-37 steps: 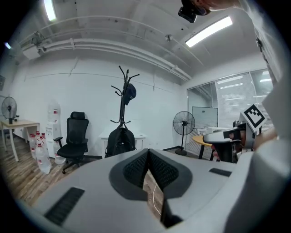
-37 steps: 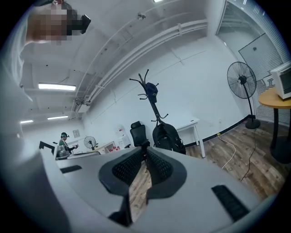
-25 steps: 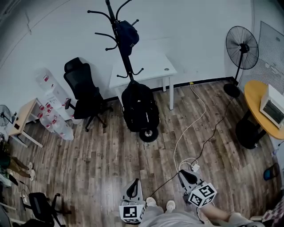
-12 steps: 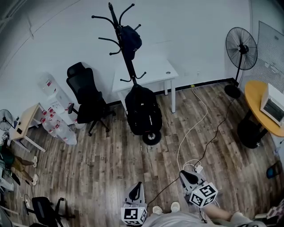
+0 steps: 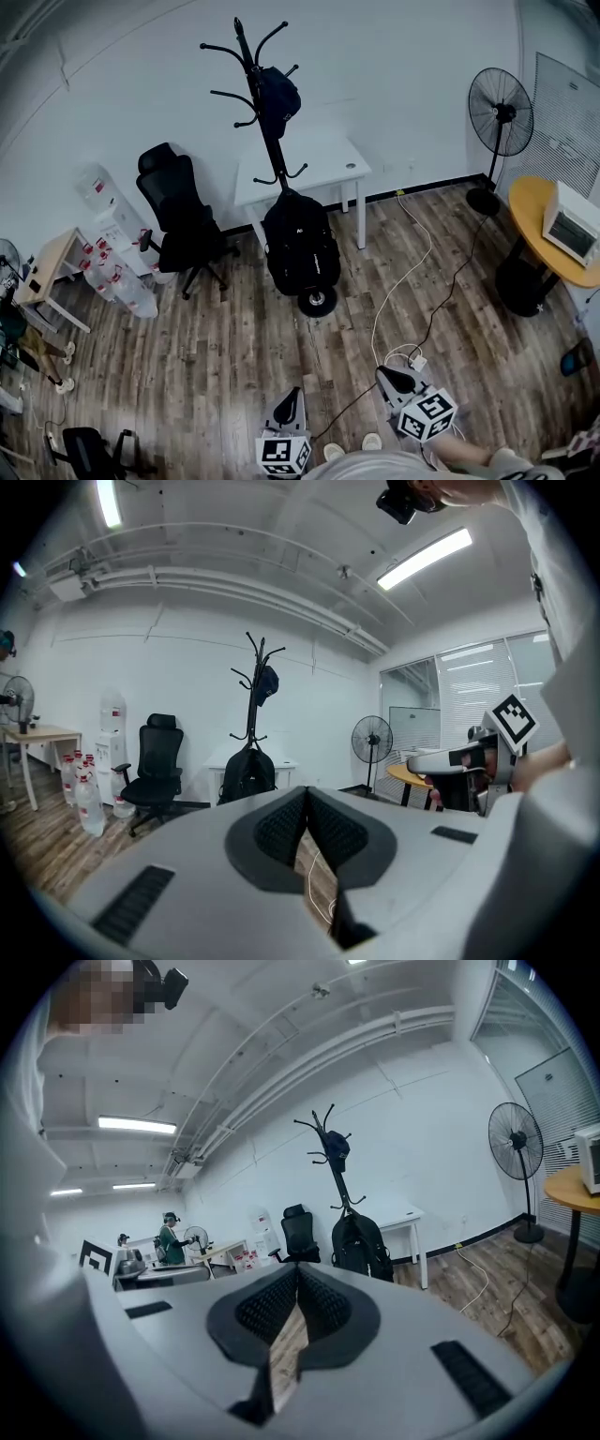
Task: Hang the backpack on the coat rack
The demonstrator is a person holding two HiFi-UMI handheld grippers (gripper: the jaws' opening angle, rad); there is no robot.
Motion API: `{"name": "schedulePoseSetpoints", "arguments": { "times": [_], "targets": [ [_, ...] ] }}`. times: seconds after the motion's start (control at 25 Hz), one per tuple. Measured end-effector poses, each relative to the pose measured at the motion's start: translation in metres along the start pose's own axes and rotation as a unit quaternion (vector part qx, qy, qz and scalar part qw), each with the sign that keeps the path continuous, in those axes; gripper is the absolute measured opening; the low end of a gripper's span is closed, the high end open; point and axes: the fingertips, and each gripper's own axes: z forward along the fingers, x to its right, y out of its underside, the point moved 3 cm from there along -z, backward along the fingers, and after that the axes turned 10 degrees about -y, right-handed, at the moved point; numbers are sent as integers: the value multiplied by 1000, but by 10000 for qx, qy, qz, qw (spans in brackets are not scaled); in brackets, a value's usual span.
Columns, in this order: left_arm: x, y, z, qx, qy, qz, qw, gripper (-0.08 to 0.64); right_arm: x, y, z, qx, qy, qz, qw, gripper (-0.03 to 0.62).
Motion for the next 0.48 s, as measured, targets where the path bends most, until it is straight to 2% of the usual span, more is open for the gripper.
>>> {"name": "schedulePoseSetpoints", "arguments": {
  "times": [0.48],
  "targets": [
    [-1, 0, -2, 42, 103, -93, 9999, 9, -9, 3, 5, -124, 58, -44, 9999, 15]
  ]
}}
